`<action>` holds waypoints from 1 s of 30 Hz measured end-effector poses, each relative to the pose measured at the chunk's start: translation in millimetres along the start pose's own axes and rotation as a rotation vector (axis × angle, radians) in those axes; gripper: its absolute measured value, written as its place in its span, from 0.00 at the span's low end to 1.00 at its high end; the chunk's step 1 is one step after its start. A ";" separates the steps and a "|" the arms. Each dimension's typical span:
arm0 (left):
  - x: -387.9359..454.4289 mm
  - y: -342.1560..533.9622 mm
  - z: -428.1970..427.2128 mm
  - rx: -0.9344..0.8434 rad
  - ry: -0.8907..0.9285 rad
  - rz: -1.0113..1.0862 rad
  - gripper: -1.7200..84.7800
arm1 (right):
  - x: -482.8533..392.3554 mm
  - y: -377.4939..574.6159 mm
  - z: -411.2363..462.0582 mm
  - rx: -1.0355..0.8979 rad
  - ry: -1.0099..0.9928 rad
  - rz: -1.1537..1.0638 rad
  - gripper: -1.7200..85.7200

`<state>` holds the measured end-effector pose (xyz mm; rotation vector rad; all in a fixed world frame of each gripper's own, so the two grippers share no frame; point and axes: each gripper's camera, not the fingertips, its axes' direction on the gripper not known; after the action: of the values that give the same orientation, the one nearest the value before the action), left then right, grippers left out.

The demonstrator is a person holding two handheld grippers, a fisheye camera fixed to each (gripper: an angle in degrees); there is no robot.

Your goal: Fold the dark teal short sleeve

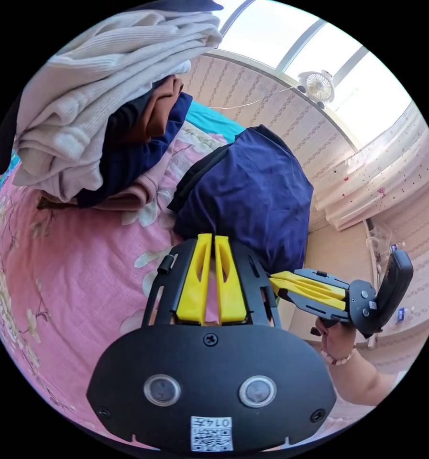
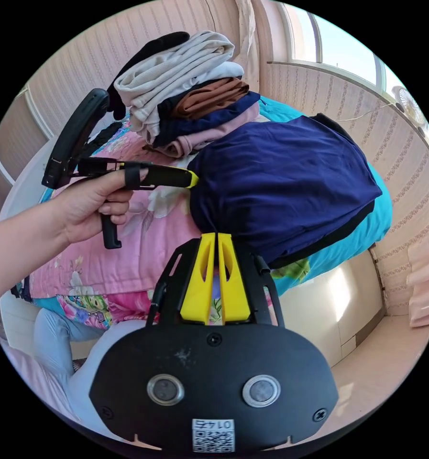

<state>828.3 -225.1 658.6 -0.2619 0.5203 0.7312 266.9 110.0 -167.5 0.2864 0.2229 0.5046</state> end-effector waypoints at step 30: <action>19.1 97.0 -450.7 0.331 -0.505 0.422 0.01 | -250.0 -97.0 -276.9 0.467 -0.986 -0.496 0.02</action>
<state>611.5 -325.7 264.0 0.3495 0.2044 1.0631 19.4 -37.9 -423.3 0.8697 -0.5526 -0.2235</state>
